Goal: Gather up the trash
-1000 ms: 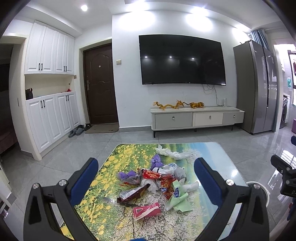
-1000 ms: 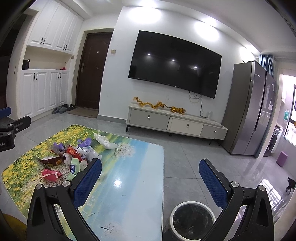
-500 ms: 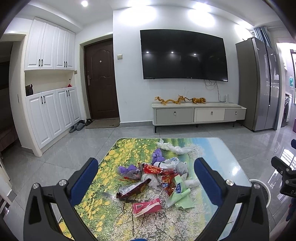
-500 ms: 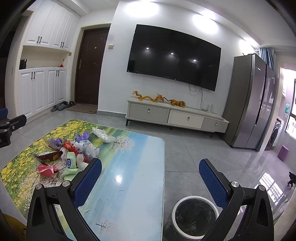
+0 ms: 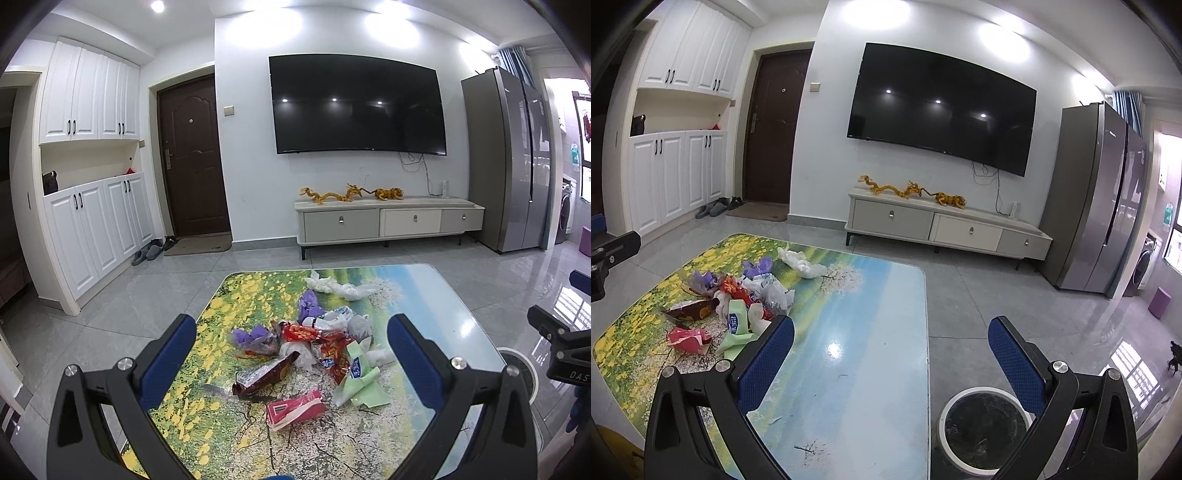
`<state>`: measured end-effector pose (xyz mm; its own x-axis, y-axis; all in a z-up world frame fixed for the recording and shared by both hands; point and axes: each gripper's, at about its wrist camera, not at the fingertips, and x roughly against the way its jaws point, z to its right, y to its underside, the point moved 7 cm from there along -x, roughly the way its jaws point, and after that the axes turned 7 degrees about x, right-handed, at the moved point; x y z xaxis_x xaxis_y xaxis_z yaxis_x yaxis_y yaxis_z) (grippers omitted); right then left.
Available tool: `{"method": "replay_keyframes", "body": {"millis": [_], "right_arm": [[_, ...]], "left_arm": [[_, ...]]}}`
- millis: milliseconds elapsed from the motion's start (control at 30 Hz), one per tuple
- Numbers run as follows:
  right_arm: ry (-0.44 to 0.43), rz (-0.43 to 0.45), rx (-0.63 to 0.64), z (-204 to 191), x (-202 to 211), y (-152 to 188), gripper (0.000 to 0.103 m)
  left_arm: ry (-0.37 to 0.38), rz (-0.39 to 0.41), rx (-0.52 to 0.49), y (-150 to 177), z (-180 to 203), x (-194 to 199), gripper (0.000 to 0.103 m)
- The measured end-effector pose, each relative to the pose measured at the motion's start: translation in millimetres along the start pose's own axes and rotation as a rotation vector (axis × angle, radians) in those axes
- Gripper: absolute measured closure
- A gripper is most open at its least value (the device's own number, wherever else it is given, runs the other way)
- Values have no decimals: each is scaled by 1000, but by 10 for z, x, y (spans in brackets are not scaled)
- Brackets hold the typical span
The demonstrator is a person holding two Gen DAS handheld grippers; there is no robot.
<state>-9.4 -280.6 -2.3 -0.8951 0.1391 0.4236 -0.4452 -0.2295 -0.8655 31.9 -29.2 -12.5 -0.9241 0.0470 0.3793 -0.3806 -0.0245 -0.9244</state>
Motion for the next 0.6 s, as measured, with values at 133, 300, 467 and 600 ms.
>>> {"method": "replay_keyframes", "body": {"millis": [133, 300, 467, 600], "right_arm": [[16, 4, 5, 20, 8, -36, 0], [53, 6, -17, 181, 24, -48, 0], [77, 17, -53, 349, 54, -54, 0], [72, 27, -64, 365, 48, -79, 0]], "left_arm": [[6, 1, 0, -28, -29, -34, 0], [-14, 23, 13, -144, -155, -64, 0], [-34, 48, 25, -346, -342, -166, 0], [-40, 30, 9, -360, -385, -292, 0]]}}
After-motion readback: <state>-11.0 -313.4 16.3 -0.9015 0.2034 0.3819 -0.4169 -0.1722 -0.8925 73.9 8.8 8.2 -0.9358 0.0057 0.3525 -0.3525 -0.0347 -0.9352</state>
